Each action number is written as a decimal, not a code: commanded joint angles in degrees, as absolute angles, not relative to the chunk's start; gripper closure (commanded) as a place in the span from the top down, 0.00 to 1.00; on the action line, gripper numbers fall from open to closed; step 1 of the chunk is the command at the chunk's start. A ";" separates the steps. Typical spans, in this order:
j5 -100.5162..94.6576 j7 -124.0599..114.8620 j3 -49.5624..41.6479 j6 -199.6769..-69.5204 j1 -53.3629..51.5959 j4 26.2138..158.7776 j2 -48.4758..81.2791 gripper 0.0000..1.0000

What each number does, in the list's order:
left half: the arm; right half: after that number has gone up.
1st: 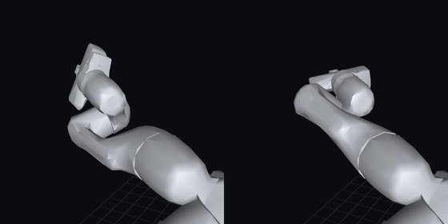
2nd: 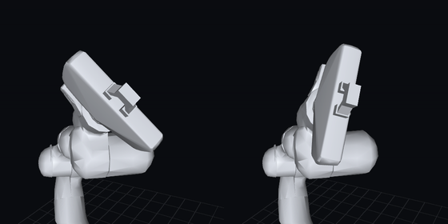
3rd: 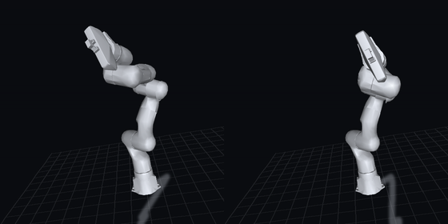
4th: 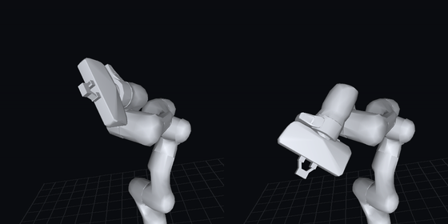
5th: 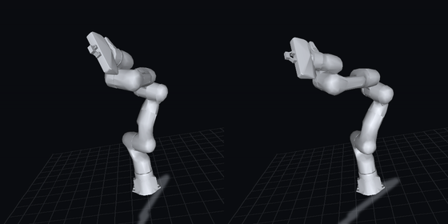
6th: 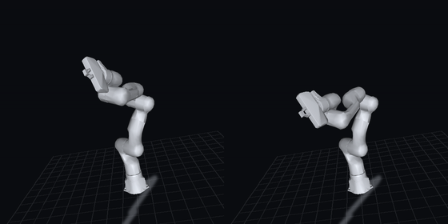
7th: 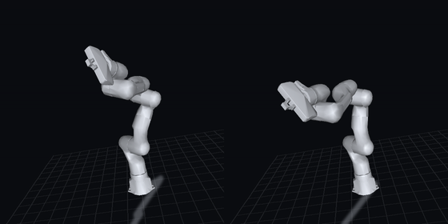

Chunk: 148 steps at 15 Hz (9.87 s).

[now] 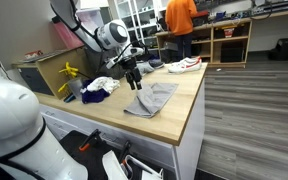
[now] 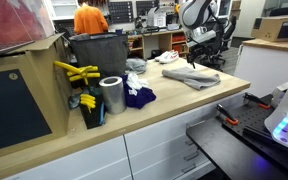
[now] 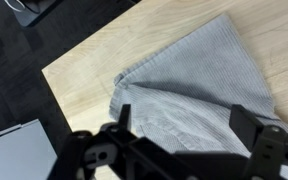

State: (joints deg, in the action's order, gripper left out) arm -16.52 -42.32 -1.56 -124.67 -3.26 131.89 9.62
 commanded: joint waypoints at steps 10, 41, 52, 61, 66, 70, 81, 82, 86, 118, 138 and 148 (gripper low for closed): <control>-21.47 -52.32 -6.07 -129.72 -3.73 122.32 20.40 1.00; 16.49 -65.40 -2.81 -124.21 -3.03 88.78 42.69 1.00; 16.85 -66.83 -2.52 -124.51 -2.87 88.60 44.44 0.30; 14.75 -67.20 -5.40 -126.53 -2.53 90.50 39.54 0.01; 10.06 -69.43 -9.81 -127.19 -3.04 91.78 36.22 0.01; 4.32 -74.74 -12.79 -127.20 -3.33 93.15 35.21 0.01; -6.91 -89.70 -17.38 -127.19 -3.07 96.55 35.23 0.43; -7.75 -90.59 -17.54 -127.63 -3.14 96.96 34.99 0.50; -8.15 -88.41 -15.68 -129.86 -2.19 98.96 32.42 0.80; -27.10 -40.78 -9.38 -141.33 -1.24 136.24 14.18 1.00; -20.87 -60.48 -15.36 -145.62 1.33 138.99 16.06 1.00; -20.05 -62.34 -16.01 -149.15 0.22 139.09 18.05 0.27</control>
